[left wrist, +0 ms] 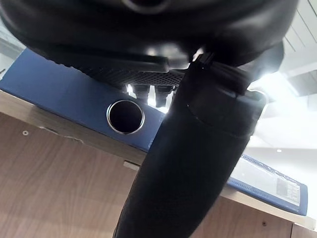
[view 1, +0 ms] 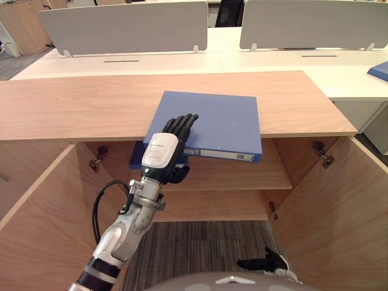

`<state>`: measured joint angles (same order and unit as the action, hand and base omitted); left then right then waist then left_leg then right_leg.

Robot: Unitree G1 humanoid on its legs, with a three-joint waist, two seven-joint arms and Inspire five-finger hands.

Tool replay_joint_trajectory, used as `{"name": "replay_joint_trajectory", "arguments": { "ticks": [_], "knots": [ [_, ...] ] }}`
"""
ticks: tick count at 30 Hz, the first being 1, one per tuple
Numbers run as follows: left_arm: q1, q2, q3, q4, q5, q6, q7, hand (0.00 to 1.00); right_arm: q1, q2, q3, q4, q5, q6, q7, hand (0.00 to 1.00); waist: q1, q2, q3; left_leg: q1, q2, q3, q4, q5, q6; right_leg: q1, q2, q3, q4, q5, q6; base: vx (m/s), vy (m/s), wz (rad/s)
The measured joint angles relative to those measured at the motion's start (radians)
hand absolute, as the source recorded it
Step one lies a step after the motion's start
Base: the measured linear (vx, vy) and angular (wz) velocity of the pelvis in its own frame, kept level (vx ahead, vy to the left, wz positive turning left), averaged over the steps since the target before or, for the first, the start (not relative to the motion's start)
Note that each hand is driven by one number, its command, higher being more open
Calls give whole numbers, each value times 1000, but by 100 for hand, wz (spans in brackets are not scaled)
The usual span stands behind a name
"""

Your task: Walk over to the cabinet, pick up the folder, carry it to the office cabinet, place the folder inside the office cabinet, then close the office cabinet door

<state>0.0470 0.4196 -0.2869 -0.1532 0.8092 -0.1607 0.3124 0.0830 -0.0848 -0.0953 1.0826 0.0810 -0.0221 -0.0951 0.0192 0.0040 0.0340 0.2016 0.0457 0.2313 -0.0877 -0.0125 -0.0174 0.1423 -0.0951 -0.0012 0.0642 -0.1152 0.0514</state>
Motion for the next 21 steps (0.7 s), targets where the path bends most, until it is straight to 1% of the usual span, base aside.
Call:
{"name": "replay_joint_trajectory", "arguments": {
  "ticks": [5, 8, 10, 12, 14, 16, 18, 21],
  "knots": [
    [-27, -14, 0, 33, 30, 19, 13, 0, -1, 0, 0, 0, 0, 0, 0, 100, -5, 0, 4, 7, -1, -3, -1, -2, -1, 12, -2, -3, -11, 0, -1, -35, -17, 1],
    [-65, -43, 17, 38, 46, 32, 53, 0, -2, 0, 0, -1, 0, 0, 0, 100, -5, -2, 6, 7, -1, -4, -1, -2, -1, 12, -3, -4, -11, 0, 0, -52, -28, 0],
    [-72, -43, 24, 39, 51, 32, 55, 0, -4, 0, 0, -1, 0, 0, 0, 100, -9, -3, 8, 7, -1, -4, -2, -2, -1, 12, -3, -4, -13, 1, 1, -33, -26, 0],
    [-76, -45, 26, 36, 65, 29, 85, 0, -7, 2, 0, -1, 0, 0, 0, 100, -17, -5, 10, 7, -2, -5, -2, -2, -1, 14, -3, -6, -15, 1, 1, -26, -31, 2],
    [-103, -59, 37, 30, 59, 32, 96, 0, -8, 2, 0, -1, 0, 0, 0, 100, -20, -9, 12, 5, -1, -11, -2, -2, -1, 17, -3, -13, -18, 1, 2, -21, -33, 7],
    [-103, -84, 59, 33, 38, 39, 88, 0, -10, 3, 0, -1, 0, 0, -1, 100, -24, -10, 14, 5, -1, -14, -2, -2, -1, 20, -3, -16, -19, 2, 2, -22, -32, 6],
    [-93, -93, 62, 33, 23, 41, 80, 0, -12, 3, 0, -1, 1, 1, -1, 100, -24, -13, 19, 3, -1, -16, -2, -1, -1, 20, -3, -17, -20, 2, 2, -11, -15, 2],
    [-65, -128, 73, 4, -15, 39, 80, 0, -11, 5, -1, -2, 4, 0, -3, 100, -23, -13, 19, 1, 0, -14, -1, -1, -2, 15, -3, -4, -17, 4, 6, -9, -14, -4]
  ]
}}
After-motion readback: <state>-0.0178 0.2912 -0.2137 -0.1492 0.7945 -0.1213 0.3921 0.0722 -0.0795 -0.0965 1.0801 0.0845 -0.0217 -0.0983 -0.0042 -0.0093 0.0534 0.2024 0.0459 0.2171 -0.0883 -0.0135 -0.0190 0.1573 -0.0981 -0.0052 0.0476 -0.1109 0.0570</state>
